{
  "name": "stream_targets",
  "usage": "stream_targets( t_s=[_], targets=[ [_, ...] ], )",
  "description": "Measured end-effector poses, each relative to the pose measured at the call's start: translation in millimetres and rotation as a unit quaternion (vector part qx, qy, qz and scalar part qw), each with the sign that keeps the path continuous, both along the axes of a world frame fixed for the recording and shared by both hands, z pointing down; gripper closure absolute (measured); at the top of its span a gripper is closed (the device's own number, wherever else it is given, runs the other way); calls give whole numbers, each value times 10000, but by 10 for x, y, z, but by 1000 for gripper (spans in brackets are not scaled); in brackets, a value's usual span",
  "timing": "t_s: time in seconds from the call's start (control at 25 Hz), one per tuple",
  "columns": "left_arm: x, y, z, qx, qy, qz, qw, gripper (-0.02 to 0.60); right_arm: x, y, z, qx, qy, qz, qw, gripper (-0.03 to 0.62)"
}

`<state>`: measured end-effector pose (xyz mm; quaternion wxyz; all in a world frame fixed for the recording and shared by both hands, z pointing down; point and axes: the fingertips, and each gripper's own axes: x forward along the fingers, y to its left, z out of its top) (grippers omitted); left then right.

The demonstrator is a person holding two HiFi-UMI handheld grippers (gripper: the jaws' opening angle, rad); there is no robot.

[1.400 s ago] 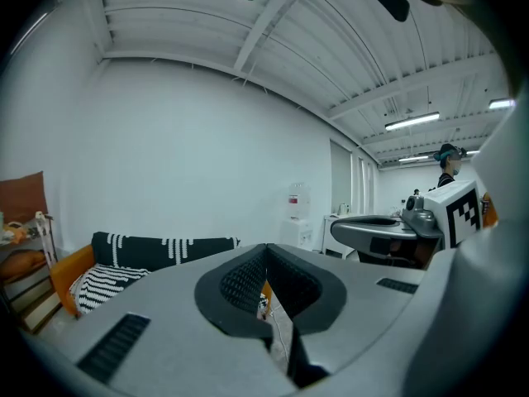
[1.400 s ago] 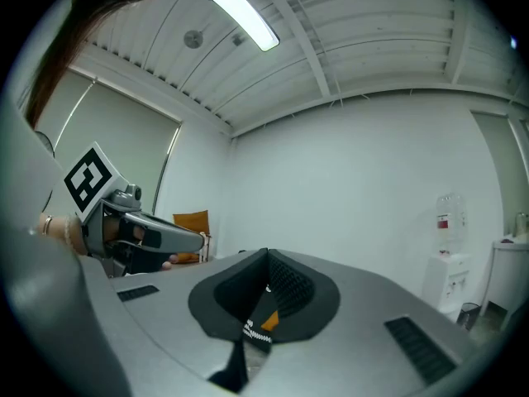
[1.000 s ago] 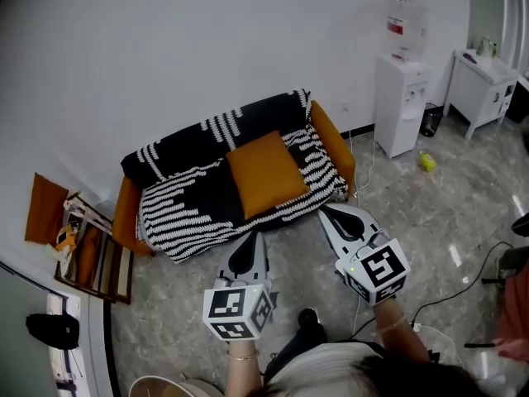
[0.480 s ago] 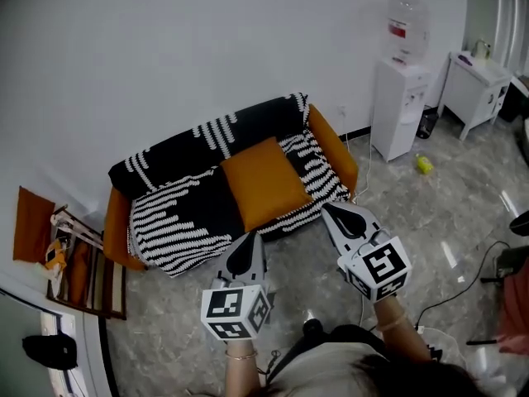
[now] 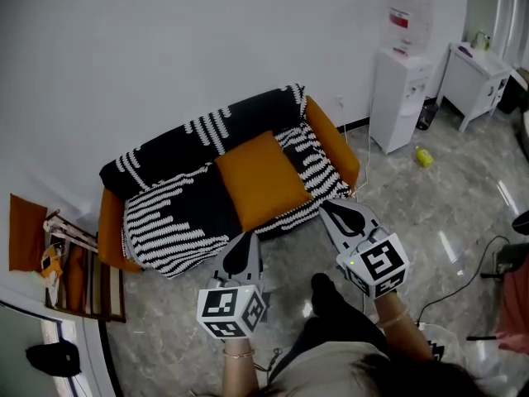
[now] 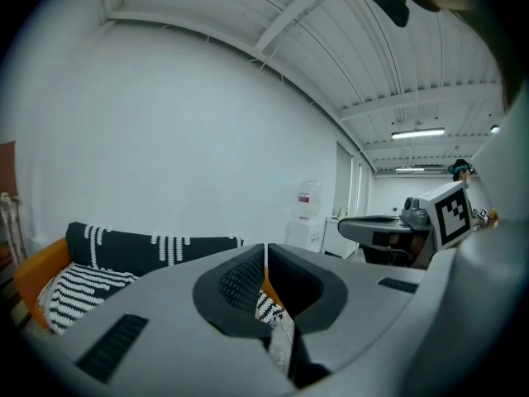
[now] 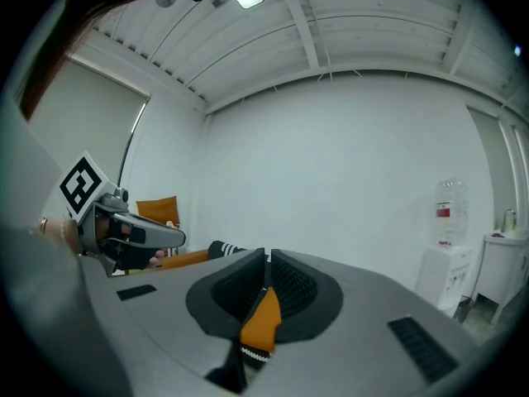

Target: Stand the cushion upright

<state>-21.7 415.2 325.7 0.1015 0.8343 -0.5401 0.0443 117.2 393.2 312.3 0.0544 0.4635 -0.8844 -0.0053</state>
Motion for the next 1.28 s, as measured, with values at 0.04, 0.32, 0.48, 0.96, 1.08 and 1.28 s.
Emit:
stream_targets(
  t_s=[0.04,0.32,0.48,0.96,1.08,1.28],
  targets=[
    [2,-83,22,-16,5,1,10000,558,11,-91,22,-22,-2,-5,10000,563],
    [10,-813,223,-146,119,-62,9998,545,123,-858,252,-190,59,-64,9998,557],
    [-3,-1268,341,-210,211,-100,9995,519,175,-1329,391,-327,107,-153,9993,556],
    [-137,-2252,924,-460,410,-520,9967,442,338,-2440,953,-662,475,-488,9955,524],
    [-198,-2398,1110,-589,395,-589,9957,425,341,-2633,1097,-731,545,-533,9944,519],
    [-335,-2641,1416,-758,370,-662,9942,407,275,-2916,1392,-846,750,-614,9917,517]
  ],
)
